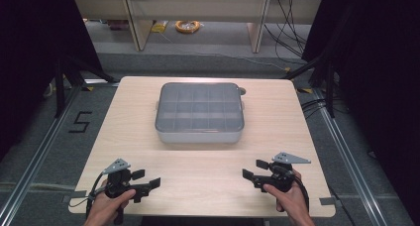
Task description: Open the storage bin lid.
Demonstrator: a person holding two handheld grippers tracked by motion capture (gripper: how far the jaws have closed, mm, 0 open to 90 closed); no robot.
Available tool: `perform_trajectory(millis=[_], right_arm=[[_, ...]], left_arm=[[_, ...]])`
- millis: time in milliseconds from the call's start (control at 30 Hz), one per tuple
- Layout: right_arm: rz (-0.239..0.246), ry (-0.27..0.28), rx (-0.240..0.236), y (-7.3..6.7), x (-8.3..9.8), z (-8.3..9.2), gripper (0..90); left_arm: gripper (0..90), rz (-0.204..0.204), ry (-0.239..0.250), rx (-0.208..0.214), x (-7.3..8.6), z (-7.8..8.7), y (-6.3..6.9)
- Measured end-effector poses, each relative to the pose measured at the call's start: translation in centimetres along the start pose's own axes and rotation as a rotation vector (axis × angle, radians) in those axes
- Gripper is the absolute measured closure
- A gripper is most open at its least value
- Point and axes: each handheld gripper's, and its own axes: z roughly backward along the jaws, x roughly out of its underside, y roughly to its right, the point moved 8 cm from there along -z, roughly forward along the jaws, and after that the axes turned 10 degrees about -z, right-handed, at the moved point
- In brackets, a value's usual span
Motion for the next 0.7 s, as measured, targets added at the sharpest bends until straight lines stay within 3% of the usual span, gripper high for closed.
perform_trajectory(millis=[100,133,167,233,300,367,500,633,667,700], right_arm=[[0.024,-0.004,0.011,0.3,-0.7,-0.1,23.6],[-0.012,-0.003,-0.003,0.0,-0.8,-0.2,23.6],[0.01,0.0,-0.016,0.3,-1.0,-0.4,23.6],[-0.049,0.002,-0.057,-0.2,-1.1,-0.5,23.7],[-0.021,0.007,-0.036,0.2,-1.5,-0.9,23.6],[-0.04,0.007,-0.044,0.3,-2.4,-1.1,24.0],[-0.019,0.048,-0.029,0.9,-4.5,-1.6,24.9],[-0.021,0.066,-0.042,1.1,-5.9,-2.1,25.7],[-0.027,0.065,-0.037,1.2,-6.2,-2.2,25.7],[-0.07,0.052,-0.03,1.1,-6.4,-2.3,25.8]], left_arm=[[20.2,0.004,0.009,-0.01,-0.5,-0.3,-0.1],[20.2,-0.002,0.003,-0.011,-0.6,-0.3,-0.2],[20.2,0.005,0.007,-0.01,-0.7,-0.4,-0.2],[20.2,0.007,0.011,-0.008,-1.0,-0.4,-0.3],[20.3,0.006,0.013,-0.004,-1.6,-0.3,-0.5],[20.3,0.008,0.032,-0.013,-2.2,-0.2,-0.7],[20.3,0.005,0.047,-0.018,-3.7,-0.2,-1.4],[20.3,0.012,0.052,-0.029,-4.6,-0.7,-2.3],[20.4,0.011,0.05,-0.029,-4.7,-0.9,-2.5],[20.4,0.024,0.047,-0.039,-4.8,-1.1,-2.7]])
